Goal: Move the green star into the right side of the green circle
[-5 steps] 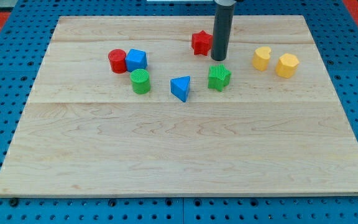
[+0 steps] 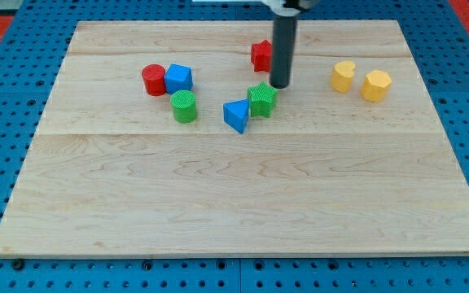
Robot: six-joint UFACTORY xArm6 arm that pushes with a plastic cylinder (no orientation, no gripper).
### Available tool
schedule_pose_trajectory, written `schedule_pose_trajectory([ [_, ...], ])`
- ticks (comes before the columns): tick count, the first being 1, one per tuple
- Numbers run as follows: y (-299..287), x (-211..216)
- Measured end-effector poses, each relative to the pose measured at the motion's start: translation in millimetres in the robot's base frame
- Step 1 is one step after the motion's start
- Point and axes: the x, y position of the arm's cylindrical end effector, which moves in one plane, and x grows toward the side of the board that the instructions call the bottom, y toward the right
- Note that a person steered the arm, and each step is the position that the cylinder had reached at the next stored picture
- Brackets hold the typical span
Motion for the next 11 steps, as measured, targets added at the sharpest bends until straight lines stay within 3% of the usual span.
schedule_pose_trajectory([
  [1,-0.9,25.8],
  [3,-114.5,12.2],
  [7,-109.2,30.5],
  [11,-66.3,34.3],
])
